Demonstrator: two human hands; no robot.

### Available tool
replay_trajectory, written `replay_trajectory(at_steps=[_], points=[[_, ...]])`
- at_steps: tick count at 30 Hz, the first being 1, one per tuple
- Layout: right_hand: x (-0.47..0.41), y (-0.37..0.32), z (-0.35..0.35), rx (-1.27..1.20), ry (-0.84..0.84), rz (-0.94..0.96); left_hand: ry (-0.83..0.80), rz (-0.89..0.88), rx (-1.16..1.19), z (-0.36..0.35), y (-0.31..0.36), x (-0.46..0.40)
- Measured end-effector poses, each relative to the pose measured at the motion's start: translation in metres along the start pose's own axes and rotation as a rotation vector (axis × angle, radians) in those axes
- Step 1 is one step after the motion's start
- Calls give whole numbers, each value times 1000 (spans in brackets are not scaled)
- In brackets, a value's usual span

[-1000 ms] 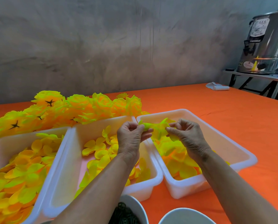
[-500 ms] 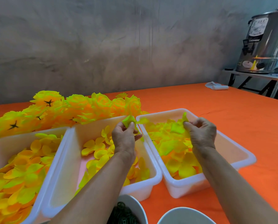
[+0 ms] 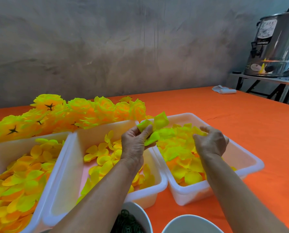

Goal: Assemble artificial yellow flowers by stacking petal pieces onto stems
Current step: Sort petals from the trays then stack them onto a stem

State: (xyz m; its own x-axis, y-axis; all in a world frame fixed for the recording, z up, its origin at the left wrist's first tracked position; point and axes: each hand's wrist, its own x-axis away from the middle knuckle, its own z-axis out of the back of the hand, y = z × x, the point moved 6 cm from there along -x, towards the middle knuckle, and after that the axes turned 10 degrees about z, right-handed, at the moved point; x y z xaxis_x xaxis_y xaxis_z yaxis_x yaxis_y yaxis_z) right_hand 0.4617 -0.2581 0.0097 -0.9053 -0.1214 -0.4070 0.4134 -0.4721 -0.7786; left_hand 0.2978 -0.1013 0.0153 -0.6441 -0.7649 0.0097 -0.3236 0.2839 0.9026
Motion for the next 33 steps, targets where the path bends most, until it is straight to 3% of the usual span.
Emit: replay_trajectory(at_steps=[3,7,11,18,26,29,33], points=[[3,-23,5,-189,91,225,-14,9,1,-3,-2,-1],[21,-50,-14,-738,-325,263,-82,14,-82,-9,-4,-1],[33,-56,-26,-849,-623,260,-157,-19,-173,-16,-4,2],[32,-50,-25,-786,-557,205,9,-51,-252,-5,-2,0],[27,-41,-26,-698,-511,60,53,-23,-303,-3,21,-2],[23,-43,-22,-530,-560,75,45,-62,-396,-5,47,5],[27,-49,-14,-91,-802,188,84,-102,-480,12,73,29]])
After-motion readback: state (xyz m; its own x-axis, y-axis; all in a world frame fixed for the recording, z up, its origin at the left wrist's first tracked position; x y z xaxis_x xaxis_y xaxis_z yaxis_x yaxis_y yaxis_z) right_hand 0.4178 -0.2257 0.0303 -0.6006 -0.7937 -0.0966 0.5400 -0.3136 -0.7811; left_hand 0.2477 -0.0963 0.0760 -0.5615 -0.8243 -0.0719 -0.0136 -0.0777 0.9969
